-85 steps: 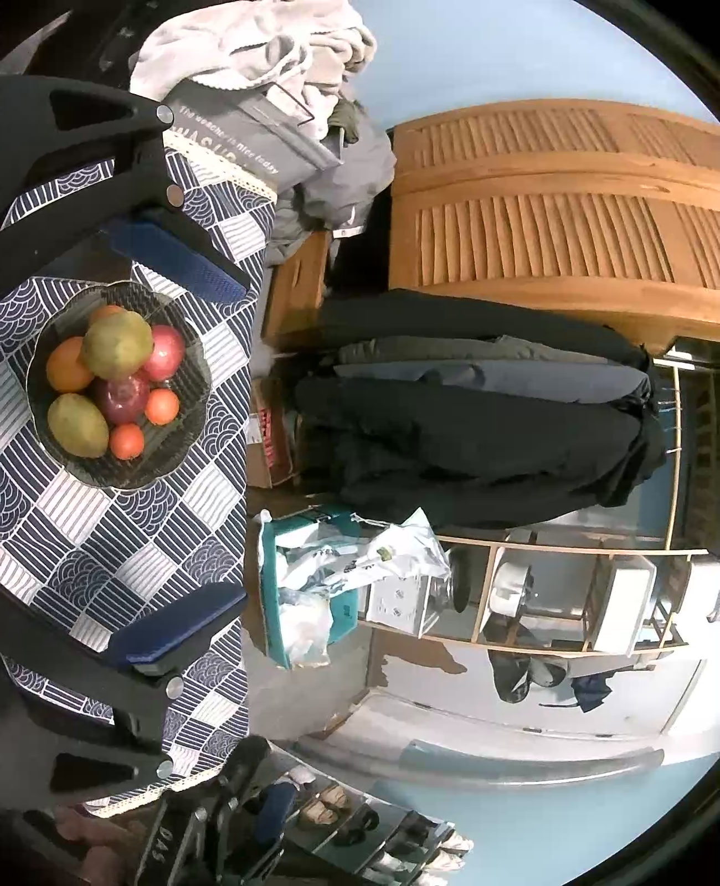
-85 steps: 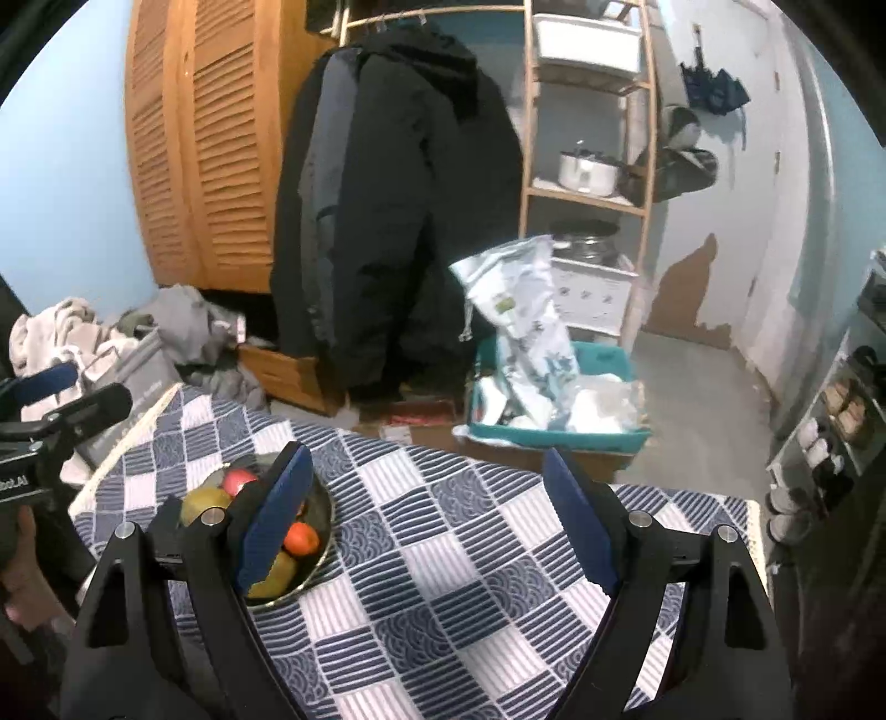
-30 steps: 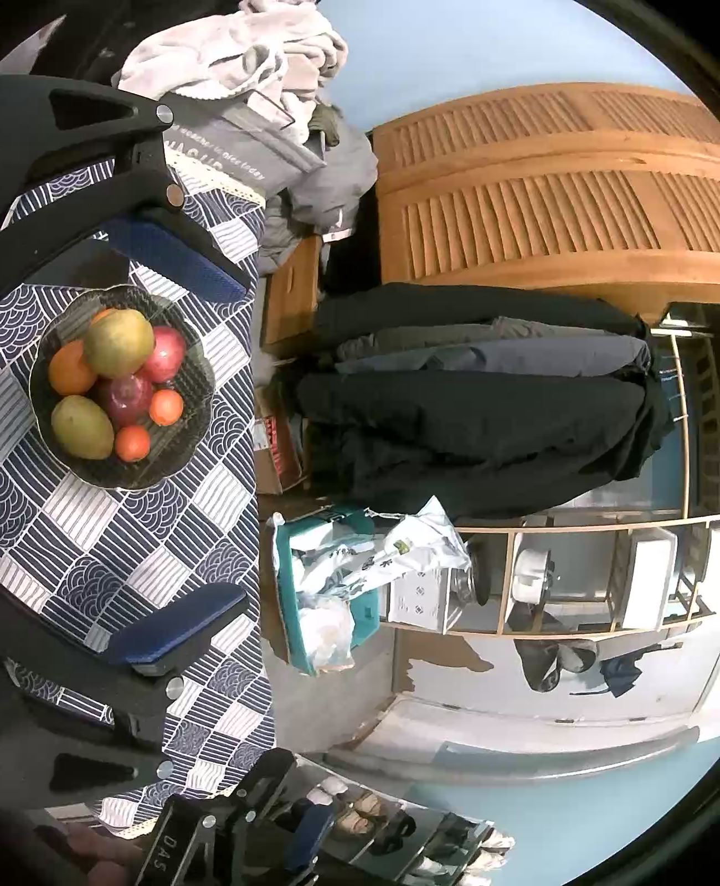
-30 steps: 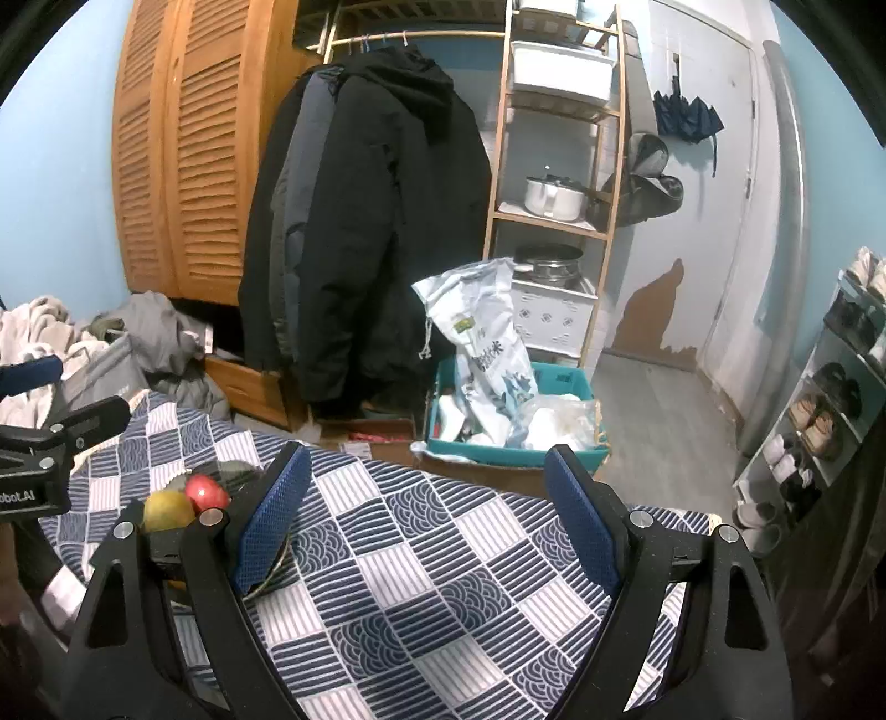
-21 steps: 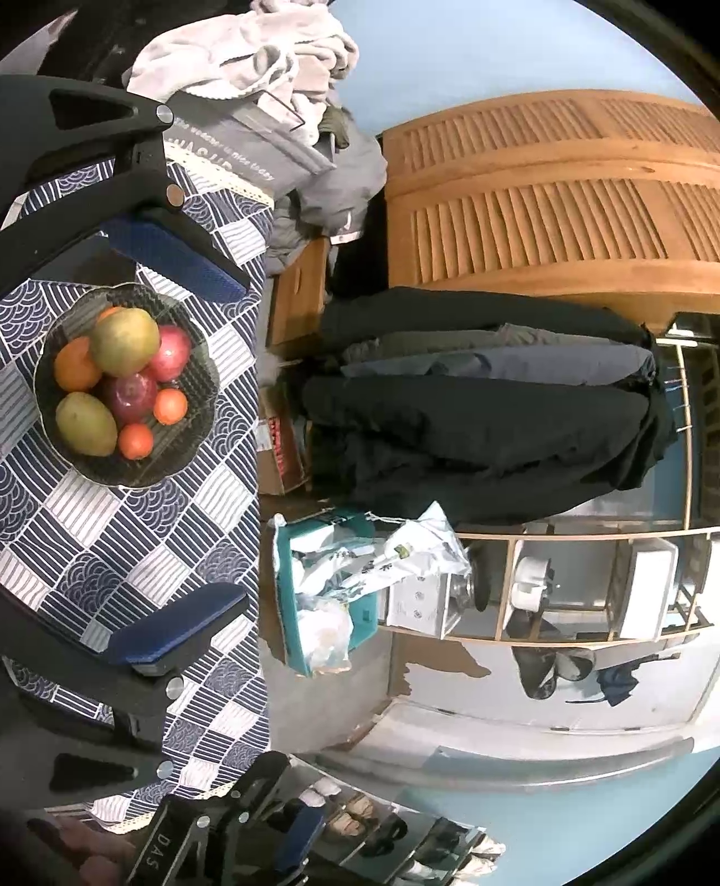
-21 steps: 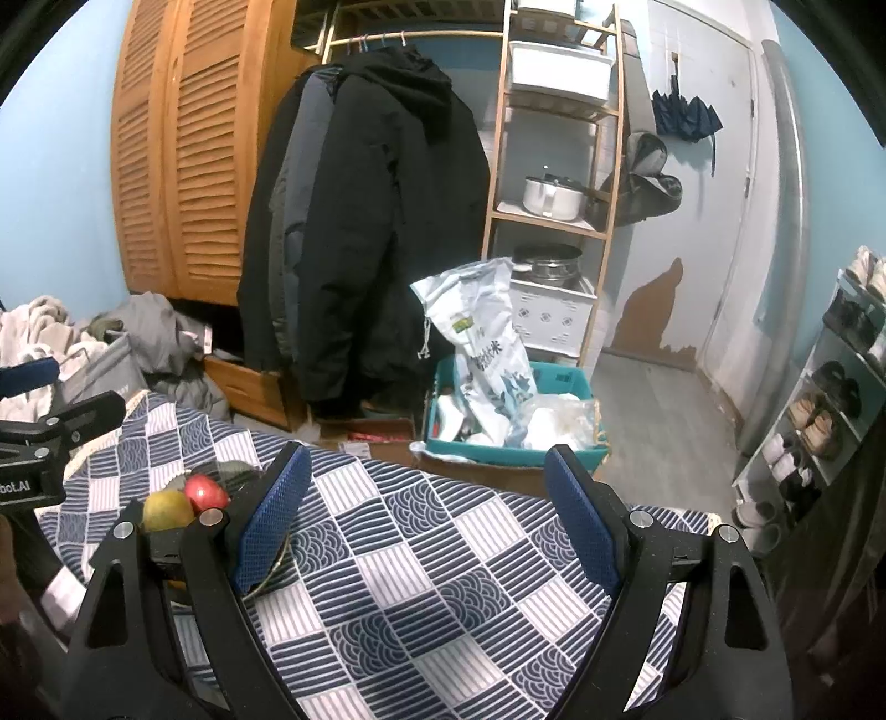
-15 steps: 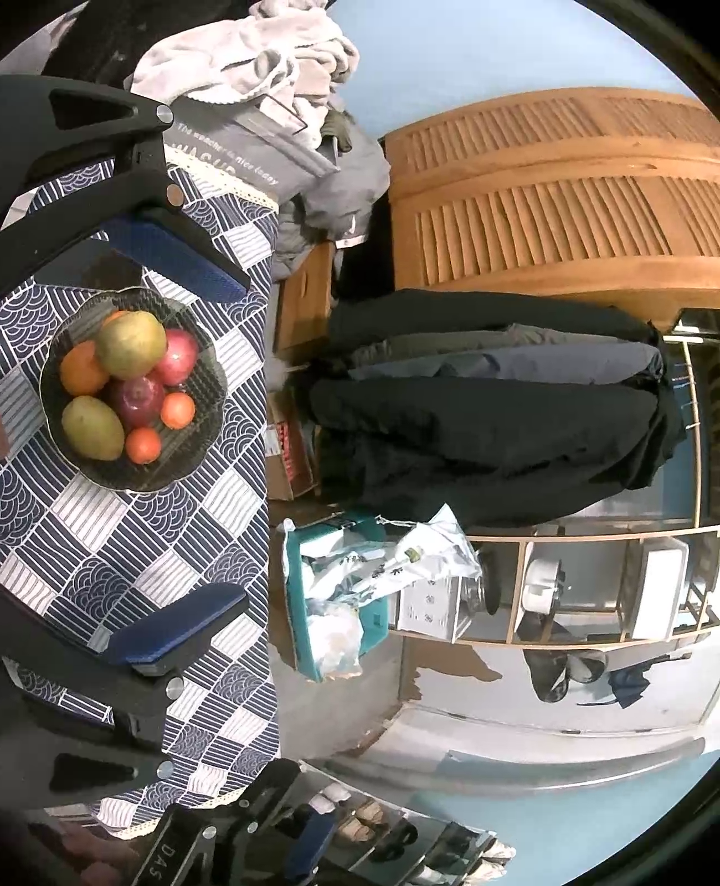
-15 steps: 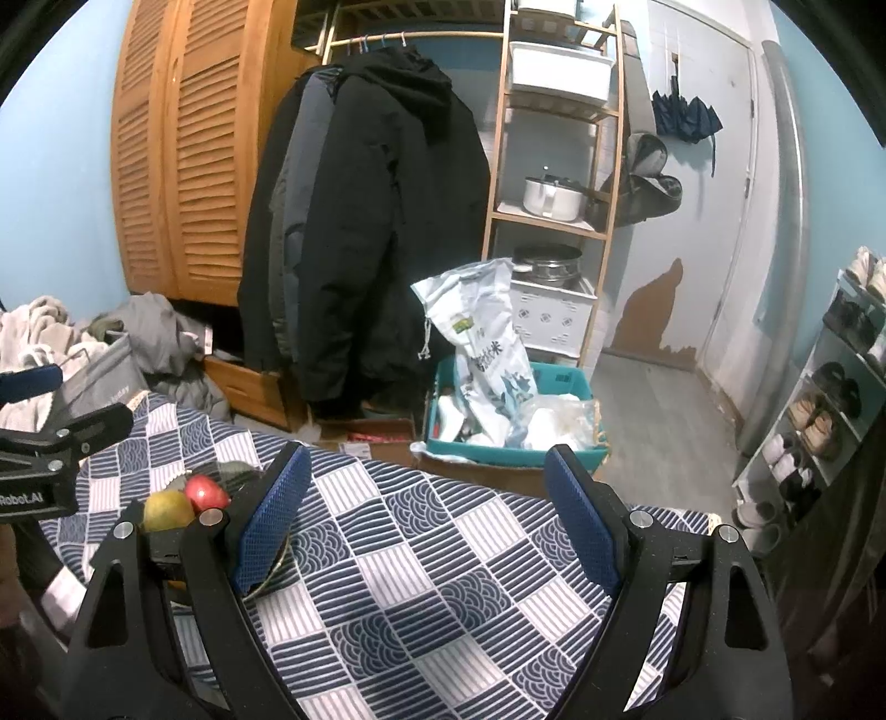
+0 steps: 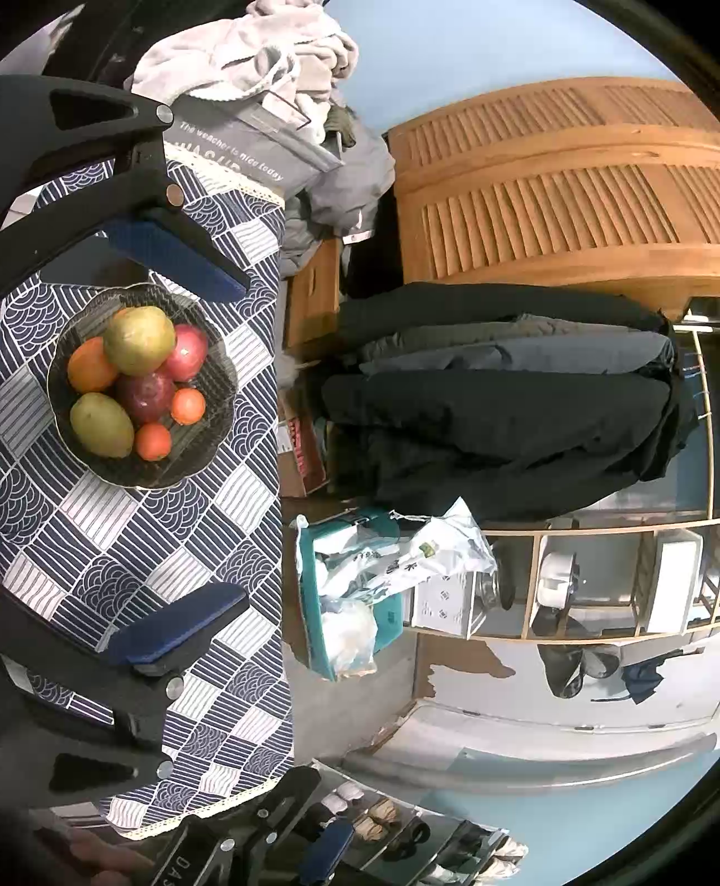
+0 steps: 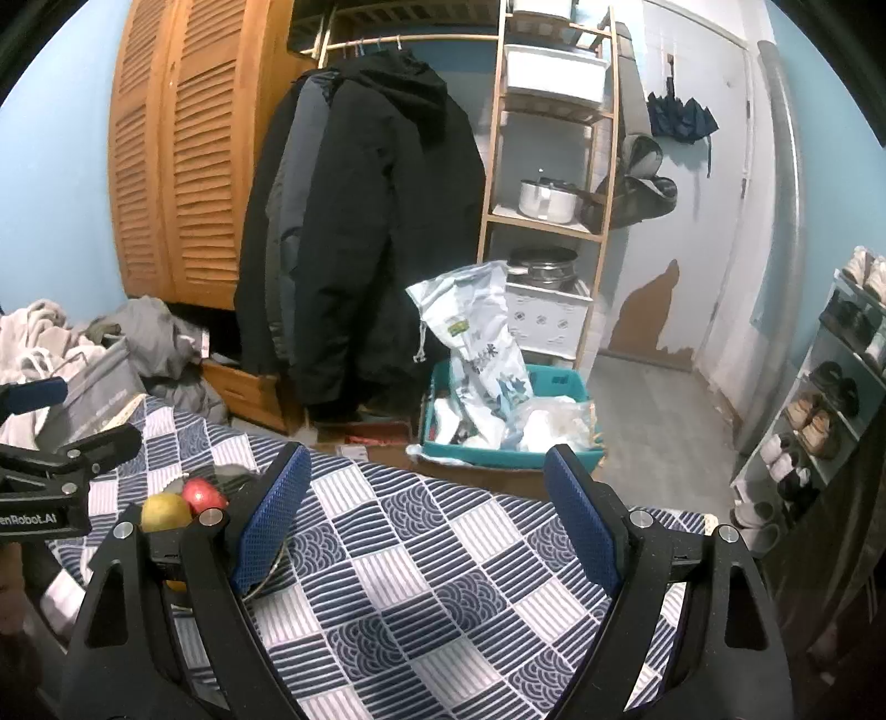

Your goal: Organize fruits

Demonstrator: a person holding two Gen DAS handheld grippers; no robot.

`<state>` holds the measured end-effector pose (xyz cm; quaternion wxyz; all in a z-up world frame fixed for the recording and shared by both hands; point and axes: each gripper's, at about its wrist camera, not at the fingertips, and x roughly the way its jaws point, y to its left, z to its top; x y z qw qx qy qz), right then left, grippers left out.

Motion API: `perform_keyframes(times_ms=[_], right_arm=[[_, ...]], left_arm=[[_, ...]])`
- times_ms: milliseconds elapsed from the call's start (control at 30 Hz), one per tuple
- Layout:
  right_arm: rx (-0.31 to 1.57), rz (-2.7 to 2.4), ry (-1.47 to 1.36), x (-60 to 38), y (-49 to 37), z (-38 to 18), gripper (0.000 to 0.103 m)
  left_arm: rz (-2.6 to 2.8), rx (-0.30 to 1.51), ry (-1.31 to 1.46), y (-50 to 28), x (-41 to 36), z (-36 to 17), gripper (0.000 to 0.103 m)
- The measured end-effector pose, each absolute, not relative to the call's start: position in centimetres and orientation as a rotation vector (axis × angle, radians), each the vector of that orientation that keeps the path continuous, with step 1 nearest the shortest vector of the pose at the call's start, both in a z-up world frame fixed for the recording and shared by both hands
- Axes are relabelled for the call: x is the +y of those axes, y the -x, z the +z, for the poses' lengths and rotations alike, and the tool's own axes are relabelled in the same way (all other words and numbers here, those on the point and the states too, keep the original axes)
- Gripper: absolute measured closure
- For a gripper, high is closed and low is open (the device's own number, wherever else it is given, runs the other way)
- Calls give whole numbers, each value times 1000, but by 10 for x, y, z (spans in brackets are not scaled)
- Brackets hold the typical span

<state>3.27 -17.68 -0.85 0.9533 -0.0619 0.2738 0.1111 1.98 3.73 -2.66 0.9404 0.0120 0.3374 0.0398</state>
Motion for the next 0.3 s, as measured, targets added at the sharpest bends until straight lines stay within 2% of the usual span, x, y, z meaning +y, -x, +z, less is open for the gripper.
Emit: perform_keyframes(times_ms=[300], right_arm=[[557,225,126,-179,-32,-9,18]], left_arm=[[78,677,-25,-18,36,-24,1]])
